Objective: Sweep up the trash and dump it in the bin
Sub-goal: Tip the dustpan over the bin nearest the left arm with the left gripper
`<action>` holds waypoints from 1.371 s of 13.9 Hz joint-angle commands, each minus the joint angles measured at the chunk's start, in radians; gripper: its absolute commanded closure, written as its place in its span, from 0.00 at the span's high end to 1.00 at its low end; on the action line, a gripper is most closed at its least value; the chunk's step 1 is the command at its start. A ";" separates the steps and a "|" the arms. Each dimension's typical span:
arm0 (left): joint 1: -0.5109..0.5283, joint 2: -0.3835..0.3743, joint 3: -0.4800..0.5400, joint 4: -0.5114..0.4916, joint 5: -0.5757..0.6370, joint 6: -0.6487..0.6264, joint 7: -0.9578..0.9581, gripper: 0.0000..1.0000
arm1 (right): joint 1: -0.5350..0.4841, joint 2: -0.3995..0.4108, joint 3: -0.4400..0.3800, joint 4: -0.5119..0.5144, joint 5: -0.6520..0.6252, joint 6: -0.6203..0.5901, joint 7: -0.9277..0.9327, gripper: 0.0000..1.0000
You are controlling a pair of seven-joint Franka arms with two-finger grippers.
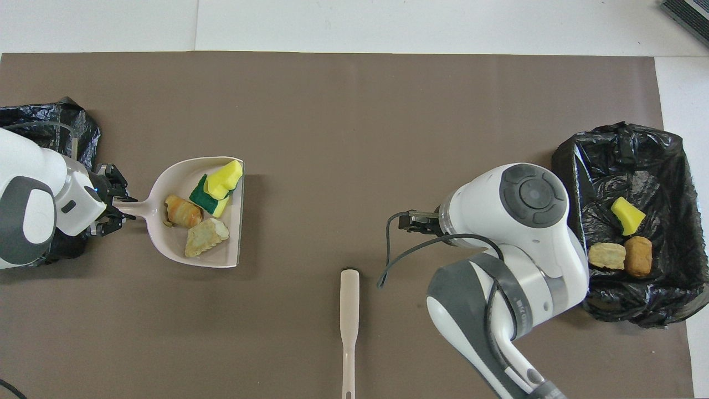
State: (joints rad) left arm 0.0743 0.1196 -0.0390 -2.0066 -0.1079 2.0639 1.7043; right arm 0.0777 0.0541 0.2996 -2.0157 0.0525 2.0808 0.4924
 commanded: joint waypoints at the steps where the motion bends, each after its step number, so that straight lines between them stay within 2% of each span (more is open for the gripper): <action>1: 0.056 -0.002 -0.010 0.083 -0.126 -0.086 0.031 0.00 | -0.074 0.013 0.013 0.047 -0.072 -0.016 -0.089 1.00; 3: 0.135 0.014 -0.012 0.139 -0.186 -0.165 0.040 0.00 | -0.119 0.004 0.013 0.086 -0.121 -0.042 -0.126 1.00; 6: 0.243 0.020 -0.015 0.195 -0.239 -0.237 0.110 0.00 | -0.177 0.004 0.015 0.216 -0.119 -0.184 -0.198 1.00; 8: 0.318 0.026 -0.013 0.232 -0.236 -0.268 0.150 0.00 | -0.177 0.000 0.013 0.262 -0.114 -0.229 -0.205 1.00; 10: 0.378 0.058 -0.009 0.310 -0.224 -0.303 0.187 0.00 | -0.179 -0.017 0.013 0.293 -0.111 -0.249 -0.205 1.00; 12: 0.447 0.095 -0.010 0.380 -0.166 -0.315 0.244 0.00 | -0.180 -0.029 0.004 0.334 -0.109 -0.268 -0.207 1.00; 14: 0.467 0.107 -0.007 0.419 -0.090 -0.272 0.255 0.00 | -0.197 -0.031 0.000 0.425 -0.112 -0.347 -0.210 1.00; 15: 0.484 0.139 -0.007 0.471 -0.032 -0.246 0.255 0.00 | -0.191 -0.030 -0.005 0.449 -0.124 -0.387 -0.218 1.00; 17: 0.499 0.192 -0.007 0.576 0.048 -0.245 0.255 0.00 | -0.124 -0.031 -0.116 0.480 -0.120 -0.421 -0.285 1.00; 19: 0.512 0.198 -0.005 0.594 0.123 -0.208 0.252 0.00 | -0.017 -0.033 -0.273 0.520 -0.118 -0.487 -0.340 1.00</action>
State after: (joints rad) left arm 0.5691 0.2758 -0.0344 -1.4882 -0.0506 1.8374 1.9475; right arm -0.0224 0.0129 0.1481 -1.5430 -0.0575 1.6552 0.2141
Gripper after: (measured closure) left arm 0.683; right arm 0.000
